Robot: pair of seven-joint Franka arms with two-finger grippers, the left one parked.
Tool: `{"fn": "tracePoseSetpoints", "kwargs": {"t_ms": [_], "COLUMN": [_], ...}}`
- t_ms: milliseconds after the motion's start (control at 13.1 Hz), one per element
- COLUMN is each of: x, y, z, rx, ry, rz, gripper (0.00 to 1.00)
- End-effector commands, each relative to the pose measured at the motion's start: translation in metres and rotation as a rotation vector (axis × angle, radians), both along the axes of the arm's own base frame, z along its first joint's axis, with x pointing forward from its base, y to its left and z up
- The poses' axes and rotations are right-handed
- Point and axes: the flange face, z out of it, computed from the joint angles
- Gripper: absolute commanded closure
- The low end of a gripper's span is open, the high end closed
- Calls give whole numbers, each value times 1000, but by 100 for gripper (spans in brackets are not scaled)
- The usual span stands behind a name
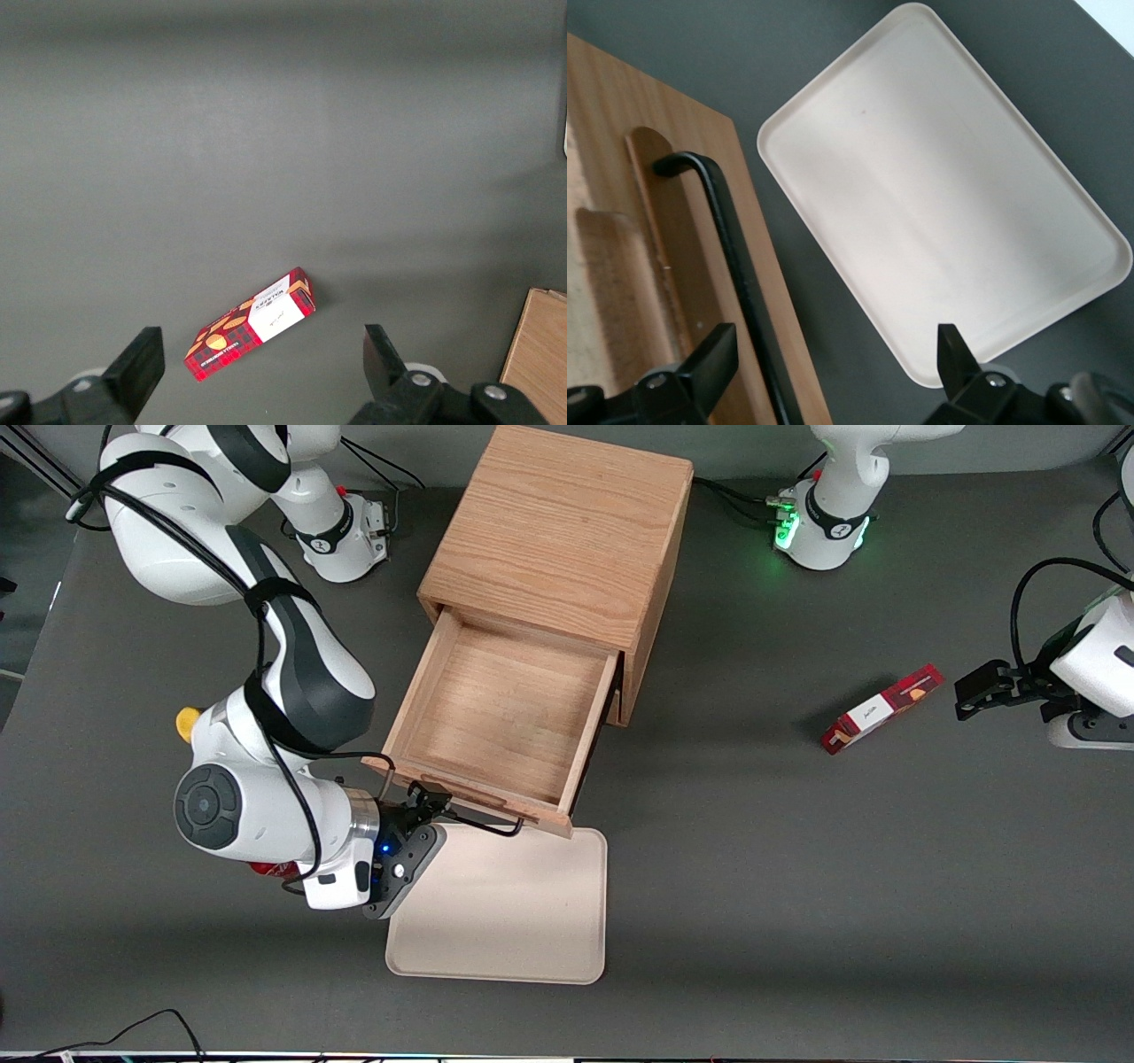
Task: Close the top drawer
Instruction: 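Lower the right gripper against the drawer front beside the handle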
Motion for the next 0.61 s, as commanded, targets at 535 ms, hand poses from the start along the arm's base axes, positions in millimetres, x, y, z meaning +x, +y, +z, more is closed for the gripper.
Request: {"fn": "tracePoseSetpoints", "kwargs": {"t_ms": [535], "x": [-9], "y": [25], "z": [-11], "rx": [-13], "ry": [-14], "rz": [71], "gripper": [0]}}
